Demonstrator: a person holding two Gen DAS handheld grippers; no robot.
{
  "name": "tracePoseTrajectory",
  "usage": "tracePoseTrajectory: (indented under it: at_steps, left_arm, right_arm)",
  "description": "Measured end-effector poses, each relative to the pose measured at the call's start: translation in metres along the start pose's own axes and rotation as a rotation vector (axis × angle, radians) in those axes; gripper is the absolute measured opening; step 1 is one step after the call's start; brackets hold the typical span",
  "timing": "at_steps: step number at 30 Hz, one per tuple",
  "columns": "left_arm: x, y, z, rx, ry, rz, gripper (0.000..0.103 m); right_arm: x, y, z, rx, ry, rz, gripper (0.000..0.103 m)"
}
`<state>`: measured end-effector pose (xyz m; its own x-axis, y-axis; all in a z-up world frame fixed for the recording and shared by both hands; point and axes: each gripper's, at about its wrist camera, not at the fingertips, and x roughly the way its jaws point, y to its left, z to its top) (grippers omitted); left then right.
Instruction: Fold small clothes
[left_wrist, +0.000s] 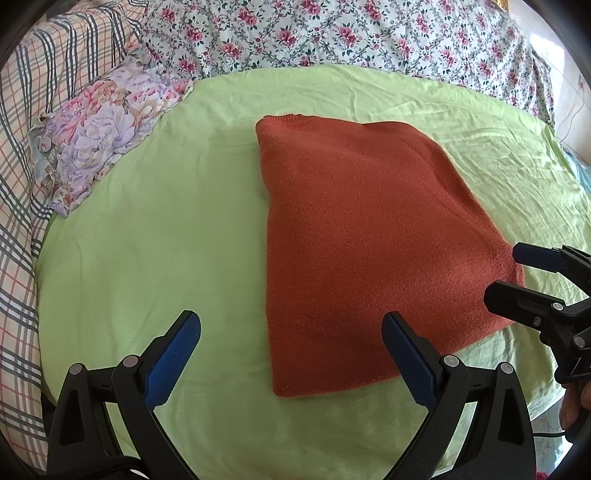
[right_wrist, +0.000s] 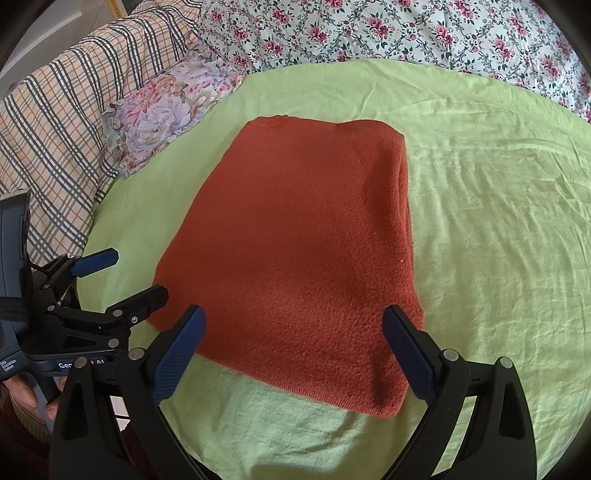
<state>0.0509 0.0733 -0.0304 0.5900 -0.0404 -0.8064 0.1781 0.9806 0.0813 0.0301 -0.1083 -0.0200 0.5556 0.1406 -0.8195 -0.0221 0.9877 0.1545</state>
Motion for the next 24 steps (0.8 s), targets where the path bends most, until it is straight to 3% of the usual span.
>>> tracePoseTrajectory:
  at_steps: [24]
  left_arm:
    - [-0.0041,-0.0038,-0.0001,0.001,-0.003,0.002,0.099]
  right_arm:
    - [-0.0021,0.0008,-0.0001,-0.001,-0.003,0.000,0.097]
